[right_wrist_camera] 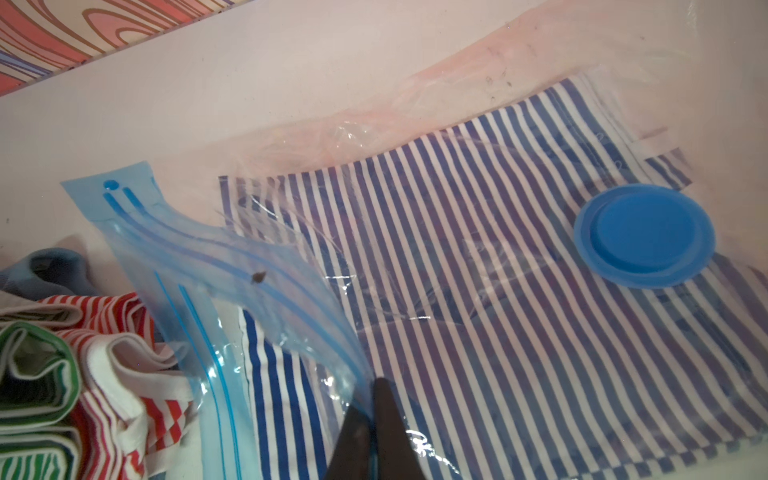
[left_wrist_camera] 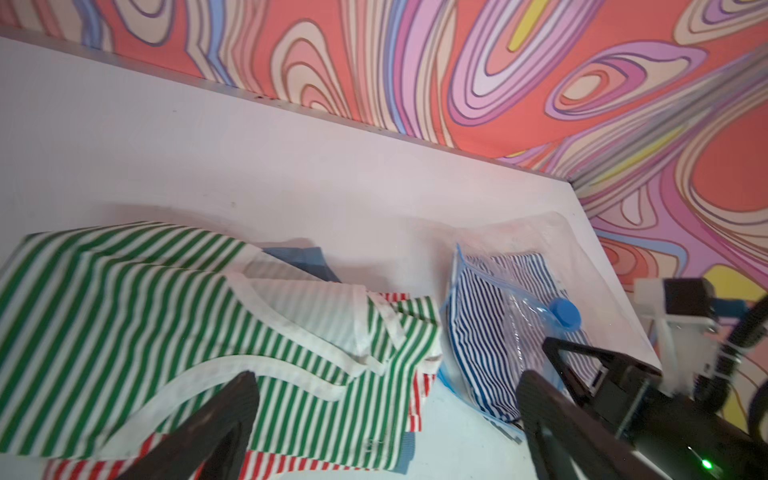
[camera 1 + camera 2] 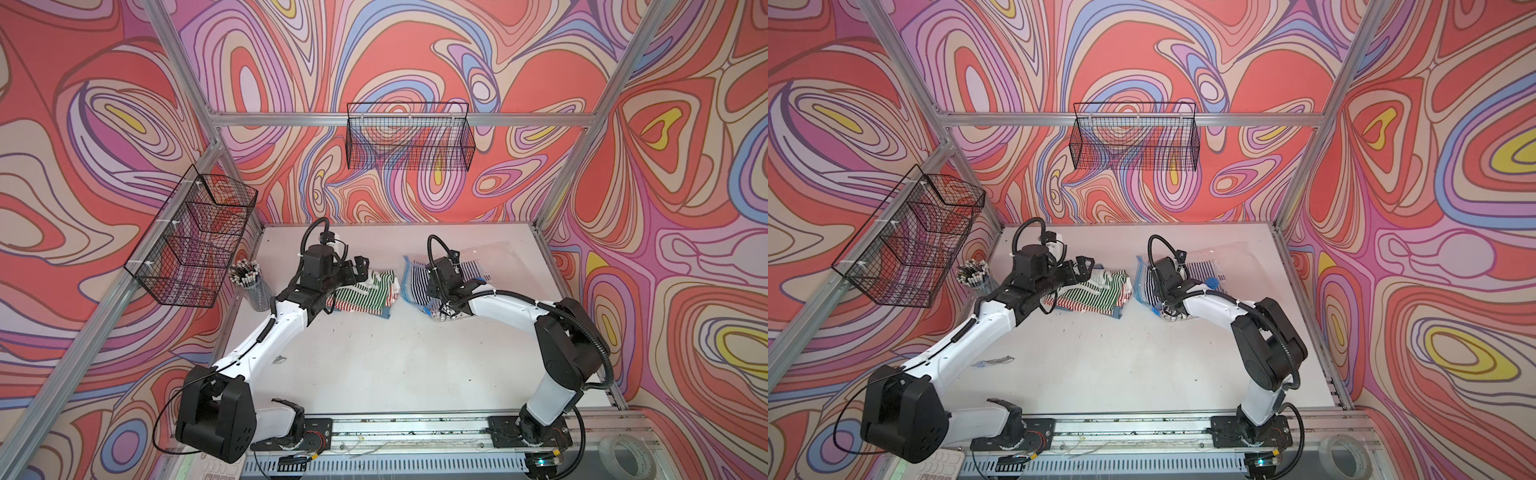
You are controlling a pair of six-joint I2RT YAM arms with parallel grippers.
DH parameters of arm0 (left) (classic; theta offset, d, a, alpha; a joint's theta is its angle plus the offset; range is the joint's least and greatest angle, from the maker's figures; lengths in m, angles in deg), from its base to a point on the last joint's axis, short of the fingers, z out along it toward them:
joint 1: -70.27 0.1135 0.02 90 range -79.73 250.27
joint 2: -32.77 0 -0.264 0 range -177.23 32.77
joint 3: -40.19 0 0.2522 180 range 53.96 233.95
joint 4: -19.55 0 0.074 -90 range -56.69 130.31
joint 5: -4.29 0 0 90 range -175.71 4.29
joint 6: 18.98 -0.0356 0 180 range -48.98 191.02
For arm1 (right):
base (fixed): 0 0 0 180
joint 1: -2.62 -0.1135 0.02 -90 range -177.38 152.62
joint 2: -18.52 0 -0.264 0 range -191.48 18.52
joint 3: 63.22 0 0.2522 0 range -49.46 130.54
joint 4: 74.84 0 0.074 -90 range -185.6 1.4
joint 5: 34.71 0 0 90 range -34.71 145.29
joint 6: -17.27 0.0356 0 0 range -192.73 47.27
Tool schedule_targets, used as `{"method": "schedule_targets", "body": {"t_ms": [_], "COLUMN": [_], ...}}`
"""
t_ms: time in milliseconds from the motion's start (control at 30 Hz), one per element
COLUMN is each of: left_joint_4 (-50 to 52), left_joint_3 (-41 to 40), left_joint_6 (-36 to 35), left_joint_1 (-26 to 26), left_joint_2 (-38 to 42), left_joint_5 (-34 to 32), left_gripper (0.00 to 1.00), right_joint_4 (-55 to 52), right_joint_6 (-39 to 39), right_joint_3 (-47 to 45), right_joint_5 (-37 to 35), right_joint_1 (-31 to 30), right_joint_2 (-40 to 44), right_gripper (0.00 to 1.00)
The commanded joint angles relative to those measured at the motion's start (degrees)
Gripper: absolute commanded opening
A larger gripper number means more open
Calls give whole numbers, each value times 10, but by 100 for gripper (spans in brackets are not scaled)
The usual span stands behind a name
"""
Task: Take the tank top out of the vacuum bag
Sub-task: Take out the tank top from the vacuum bag.
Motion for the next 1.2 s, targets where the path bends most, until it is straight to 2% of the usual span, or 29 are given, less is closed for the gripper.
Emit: {"method": "schedule_targets", "body": {"t_ms": [0, 133, 333, 500, 700, 833, 1167], "left_joint_4": [-25, -60, -136, -159, -170, -208, -258], "left_joint_3": [6, -7, -30, -48, -76, -101, -86], "left_joint_6": [11, 19, 49, 65, 85, 128, 181], "left_joint_1": [-9, -24, -35, -61, -102, -107, -110], "left_joint_2": [-12, -23, -40, -49, -46, -59, -144], "left_joint_5": [44, 27, 67, 75, 75, 89, 156], "left_gripper": [100, 100, 100, 97, 91, 84, 72], "right_joint_4": [4, 23, 21, 23, 34, 38, 61], "right_joint_6": [4, 9, 6, -6, -7, -9, 5], "right_joint_3": [-2, -13, -24, -24, -17, -4, -9], "right_joint_5": [27, 49, 64, 85, 129, 155, 174], "right_joint_1": [3, 2, 2, 2, 3, 2, 3], "right_joint_2": [16, 25, 33, 39, 43, 45, 71], "right_gripper": [0, 0, 0, 0, 0, 0, 0]}}
